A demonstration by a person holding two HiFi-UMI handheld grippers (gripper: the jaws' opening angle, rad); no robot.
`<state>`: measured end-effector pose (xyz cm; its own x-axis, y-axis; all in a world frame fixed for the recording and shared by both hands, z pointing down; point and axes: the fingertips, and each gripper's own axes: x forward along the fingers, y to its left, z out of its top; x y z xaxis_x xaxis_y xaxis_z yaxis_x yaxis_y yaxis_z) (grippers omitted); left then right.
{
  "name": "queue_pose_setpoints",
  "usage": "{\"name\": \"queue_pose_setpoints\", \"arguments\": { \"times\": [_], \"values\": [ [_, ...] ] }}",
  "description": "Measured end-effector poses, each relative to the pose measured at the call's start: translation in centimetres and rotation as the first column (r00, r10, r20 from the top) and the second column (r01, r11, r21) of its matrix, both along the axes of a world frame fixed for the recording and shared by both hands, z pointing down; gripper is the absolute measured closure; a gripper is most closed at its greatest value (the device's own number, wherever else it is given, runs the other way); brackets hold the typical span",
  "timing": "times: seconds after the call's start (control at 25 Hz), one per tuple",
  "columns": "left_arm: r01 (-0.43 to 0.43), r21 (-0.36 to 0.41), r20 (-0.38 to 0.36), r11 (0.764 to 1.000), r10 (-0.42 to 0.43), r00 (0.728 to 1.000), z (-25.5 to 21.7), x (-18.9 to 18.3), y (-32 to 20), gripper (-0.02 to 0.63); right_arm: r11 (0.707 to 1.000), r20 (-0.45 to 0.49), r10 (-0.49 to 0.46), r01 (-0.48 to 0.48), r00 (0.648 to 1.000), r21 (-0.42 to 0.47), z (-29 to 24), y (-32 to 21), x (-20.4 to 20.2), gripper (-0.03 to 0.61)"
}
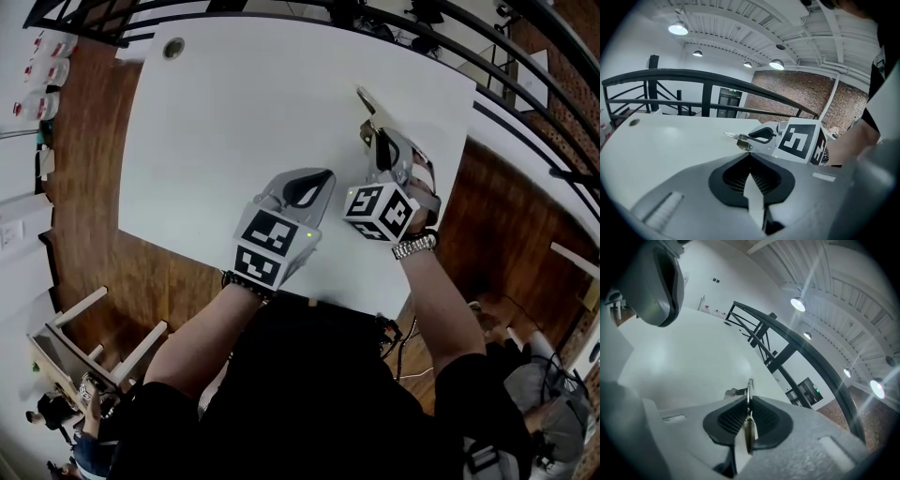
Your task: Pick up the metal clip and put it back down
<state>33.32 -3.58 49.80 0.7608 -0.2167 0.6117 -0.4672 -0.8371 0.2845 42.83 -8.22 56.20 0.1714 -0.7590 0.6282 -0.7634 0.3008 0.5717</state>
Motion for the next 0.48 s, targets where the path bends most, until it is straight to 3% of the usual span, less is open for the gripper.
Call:
{"name": "queue_pose_setpoints", "arguments": {
  "times": [0.48],
  "values": [
    [0.033,0.037,-0.011,0.999,-0.032,0.999,-1.9,-1.8,0.3,0.600,0.998,0.045,0.024,-0.027,0.999,0.059,-3.5,0.7,-0.3,0.577]
  ]
}}
